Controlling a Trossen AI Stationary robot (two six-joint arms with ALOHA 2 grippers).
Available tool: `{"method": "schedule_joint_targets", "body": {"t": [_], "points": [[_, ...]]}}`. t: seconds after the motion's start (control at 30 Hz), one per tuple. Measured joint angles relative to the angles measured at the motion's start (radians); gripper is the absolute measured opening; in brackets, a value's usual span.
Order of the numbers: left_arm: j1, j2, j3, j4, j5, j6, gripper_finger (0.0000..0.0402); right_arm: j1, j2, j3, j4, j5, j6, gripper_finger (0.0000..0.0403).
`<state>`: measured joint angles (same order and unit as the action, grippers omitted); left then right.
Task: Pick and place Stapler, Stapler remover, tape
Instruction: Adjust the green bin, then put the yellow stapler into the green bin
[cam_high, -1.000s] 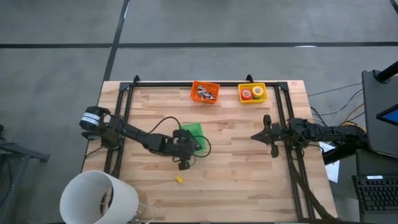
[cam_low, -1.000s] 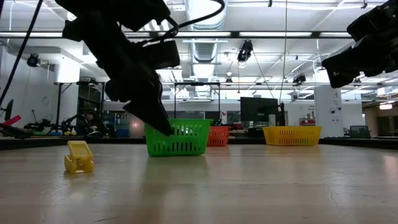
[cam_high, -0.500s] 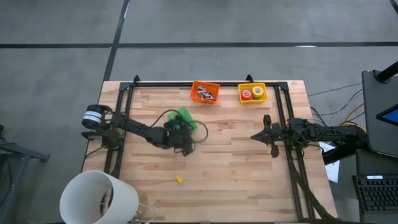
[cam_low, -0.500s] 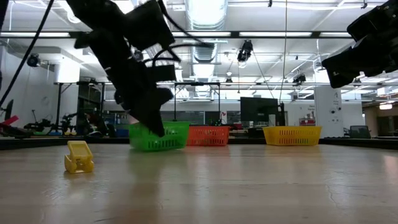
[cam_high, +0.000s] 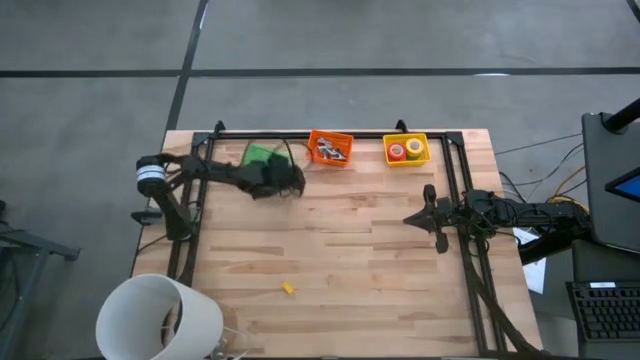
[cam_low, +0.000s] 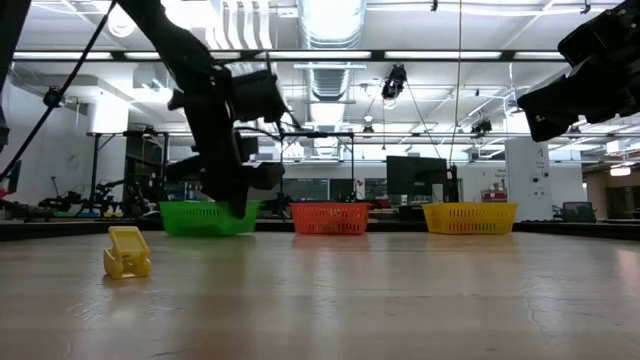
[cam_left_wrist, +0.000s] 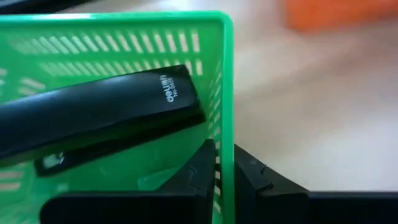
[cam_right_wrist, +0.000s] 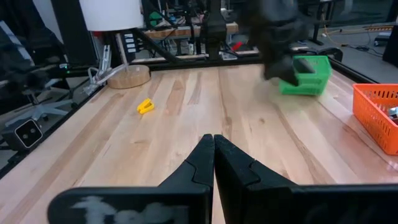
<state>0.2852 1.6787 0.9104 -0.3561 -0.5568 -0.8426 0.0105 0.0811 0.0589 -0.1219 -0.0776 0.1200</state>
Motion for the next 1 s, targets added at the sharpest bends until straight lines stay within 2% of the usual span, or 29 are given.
{"method": "schedule_joint_targets", "body": {"t": [0.2, 0.37, 0.5, 0.63, 0.87, 1.0], "points": [[0.134, 0.0, 0.001, 0.011, 0.044, -0.037, 0.0029, 0.0, 0.0, 0.0, 0.0, 0.0, 0.0, 0.0009], [0.165, 0.0, 0.002, 0.046, 0.045, -0.039, 0.0028, 0.0, 0.0, 0.0, 0.0, 0.0, 0.0, 0.0009], [0.167, 0.001, 0.006, 0.049, 0.032, -0.03, 0.0044, 0.0, 0.0, 0.0, 0.0, 0.0, 0.0, 0.0009], [0.167, 0.001, 0.006, 0.049, -0.027, -0.043, 0.0077, 0.0, 0.0, 0.0, 0.0, 0.0, 0.0, 0.0009], [0.16, -0.013, 0.008, 0.049, -0.034, 0.007, 0.0169, 0.0, 0.0, 0.0, 0.0, 0.0, 0.0, 0.0009], [0.15, -0.049, 0.009, 0.05, -0.046, 0.062, 0.0206, 0.0, 0.0, 0.0, 0.0, 0.0, 0.0, 0.0009]]}}
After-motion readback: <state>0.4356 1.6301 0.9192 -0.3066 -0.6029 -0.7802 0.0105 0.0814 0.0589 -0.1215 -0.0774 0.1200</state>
